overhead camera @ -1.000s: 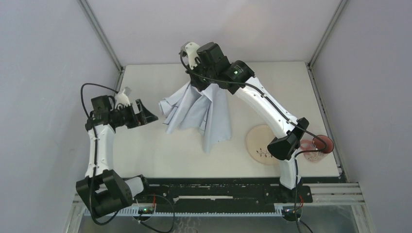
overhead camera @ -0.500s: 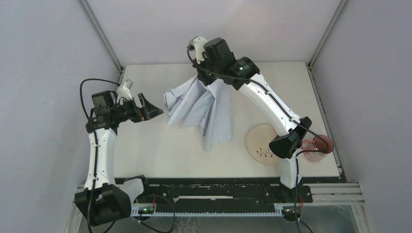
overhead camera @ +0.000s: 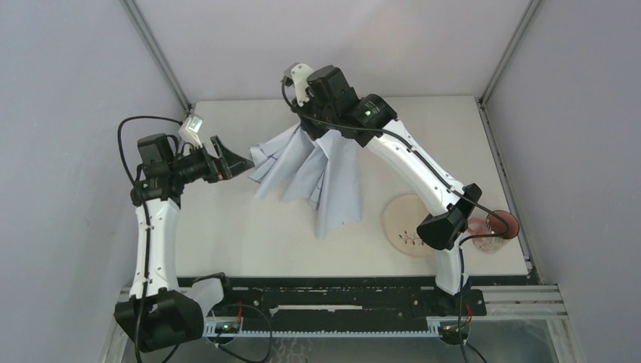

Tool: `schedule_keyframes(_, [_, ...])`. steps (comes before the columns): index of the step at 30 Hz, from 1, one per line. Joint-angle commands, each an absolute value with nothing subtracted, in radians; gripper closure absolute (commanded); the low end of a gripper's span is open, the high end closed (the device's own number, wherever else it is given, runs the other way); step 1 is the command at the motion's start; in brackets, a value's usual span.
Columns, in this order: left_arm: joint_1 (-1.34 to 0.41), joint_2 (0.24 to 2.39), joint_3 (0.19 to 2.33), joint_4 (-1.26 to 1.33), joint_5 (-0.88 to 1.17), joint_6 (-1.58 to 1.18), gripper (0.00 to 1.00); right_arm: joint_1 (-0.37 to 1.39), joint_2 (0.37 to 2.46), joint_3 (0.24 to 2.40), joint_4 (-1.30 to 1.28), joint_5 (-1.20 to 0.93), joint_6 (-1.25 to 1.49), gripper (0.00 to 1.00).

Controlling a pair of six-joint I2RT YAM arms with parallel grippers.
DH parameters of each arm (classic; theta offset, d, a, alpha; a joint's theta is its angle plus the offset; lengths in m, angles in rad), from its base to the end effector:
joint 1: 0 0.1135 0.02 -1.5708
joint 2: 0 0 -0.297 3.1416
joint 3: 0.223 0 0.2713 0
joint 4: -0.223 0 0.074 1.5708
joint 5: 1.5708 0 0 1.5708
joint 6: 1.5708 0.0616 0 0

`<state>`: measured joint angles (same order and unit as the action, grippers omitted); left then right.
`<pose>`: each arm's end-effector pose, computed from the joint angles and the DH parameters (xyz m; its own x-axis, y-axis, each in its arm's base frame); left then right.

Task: Set the dinner table for one person
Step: Flatten out the napkin at the center of the board.

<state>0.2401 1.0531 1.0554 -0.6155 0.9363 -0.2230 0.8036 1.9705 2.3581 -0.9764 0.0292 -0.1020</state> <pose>0.2331 0.0060 0.3686 -0.6554 -0.2954 -0.6951 0.3628 0.6840 -0.6329 0.3279 0.3375 0.4673 -0.3119 -0.4701 -0.8256 -0.7383 0.6669 -0.1008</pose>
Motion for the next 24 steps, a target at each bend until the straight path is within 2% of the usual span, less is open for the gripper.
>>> schedule_keyframes(1, [0.232, 1.076, 1.139, -0.532, 0.948, -0.269, 0.02, 0.850, 1.899, 2.354, -0.919, 0.049, -0.112, 1.00])
schedule_keyframes(8, [0.219, 1.049, 1.135, -0.440, 0.937, -0.355, 0.02, 0.863, 1.876, 2.334, -0.910, 0.065, -0.122, 1.00])
schedule_keyframes(10, [0.215, 1.032, 1.128, -0.419, 0.933, -0.372, 0.05, 0.864, 1.873, 2.334, -0.912, 0.065, -0.121, 1.00])
schedule_keyframes(19, [0.203, 1.012, 1.089, -0.425, 1.008, -0.415, 0.08, 0.844, 1.871, 2.337, -0.910, 0.059, -0.121, 1.00])
schedule_keyframes(22, [0.194, 1.016, 1.071, -0.412, 1.022, -0.438, 0.18, 0.844, 1.873, 2.346, -0.907, 0.061, -0.124, 1.00])
schedule_keyframes(24, [0.182, 1.017, 1.069, -0.413, 1.010, -0.429, 0.18, 0.843, 1.874, 2.352, -0.908, 0.061, -0.126, 1.00])
